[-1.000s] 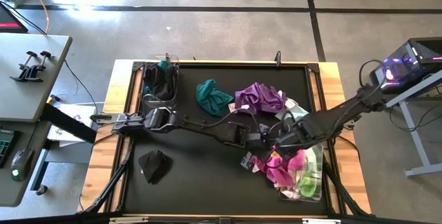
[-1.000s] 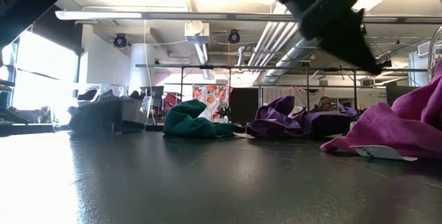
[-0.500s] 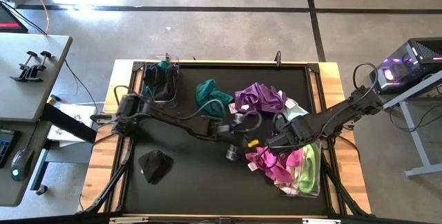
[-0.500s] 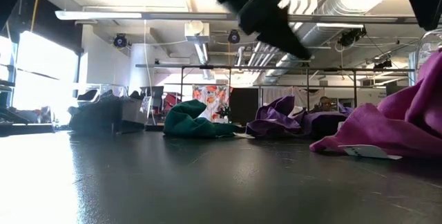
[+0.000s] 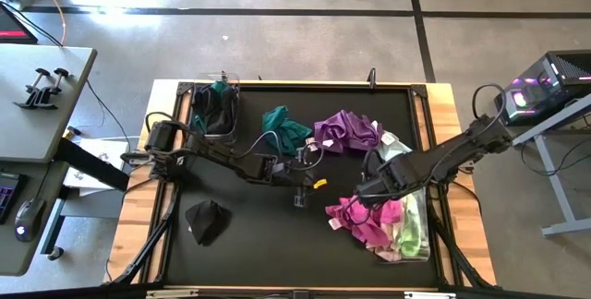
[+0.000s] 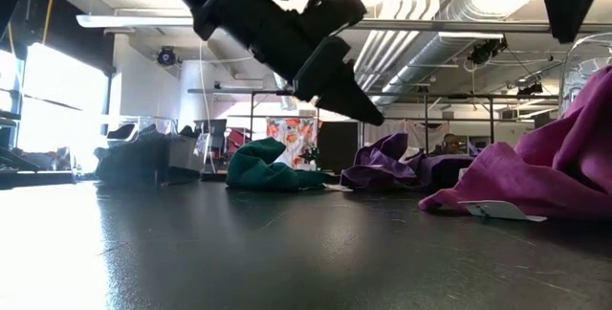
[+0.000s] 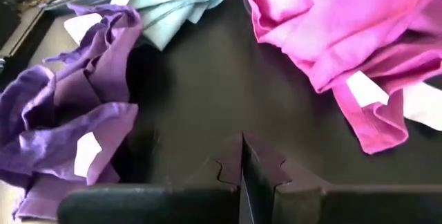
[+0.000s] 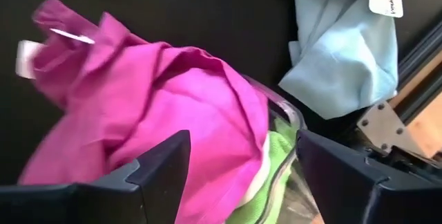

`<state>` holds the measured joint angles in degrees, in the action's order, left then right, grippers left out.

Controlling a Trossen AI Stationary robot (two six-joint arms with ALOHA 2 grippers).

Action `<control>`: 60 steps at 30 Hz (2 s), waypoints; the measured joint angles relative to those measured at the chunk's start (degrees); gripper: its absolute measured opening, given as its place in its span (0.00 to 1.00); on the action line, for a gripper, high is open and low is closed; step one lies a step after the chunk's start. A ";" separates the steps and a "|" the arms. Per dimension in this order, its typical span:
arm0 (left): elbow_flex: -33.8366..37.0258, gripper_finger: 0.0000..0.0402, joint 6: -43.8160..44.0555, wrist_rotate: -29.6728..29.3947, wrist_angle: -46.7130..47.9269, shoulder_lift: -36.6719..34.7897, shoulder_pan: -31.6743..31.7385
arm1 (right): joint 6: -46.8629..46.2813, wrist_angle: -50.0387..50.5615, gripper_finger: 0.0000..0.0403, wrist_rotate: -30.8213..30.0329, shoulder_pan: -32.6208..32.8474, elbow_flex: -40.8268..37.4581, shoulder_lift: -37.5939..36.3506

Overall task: Sort towels by color in basket
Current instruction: Adjust the bottom transparent bin

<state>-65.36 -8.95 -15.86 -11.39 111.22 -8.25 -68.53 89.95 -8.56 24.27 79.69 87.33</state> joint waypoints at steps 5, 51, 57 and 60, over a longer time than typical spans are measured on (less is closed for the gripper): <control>0.18 0.00 0.32 0.02 -0.68 0.04 0.09 | 1.49 0.26 0.61 -1.83 -0.08 -2.98 0.00; 0.15 0.00 -0.11 0.26 -1.88 0.04 0.11 | 8.13 0.59 0.18 2.60 0.13 -13.87 -0.24; 0.15 0.00 -0.09 0.26 -1.84 0.04 0.11 | -1.25 -1.41 0.06 -1.34 4.28 -13.90 -4.85; 0.15 0.00 -0.11 0.25 -1.86 0.04 0.04 | -6.62 0.10 0.06 -4.48 6.35 -13.87 -7.95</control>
<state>-65.21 -9.06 -15.61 -13.26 111.26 -8.21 -75.16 90.05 -13.04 30.62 65.82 79.38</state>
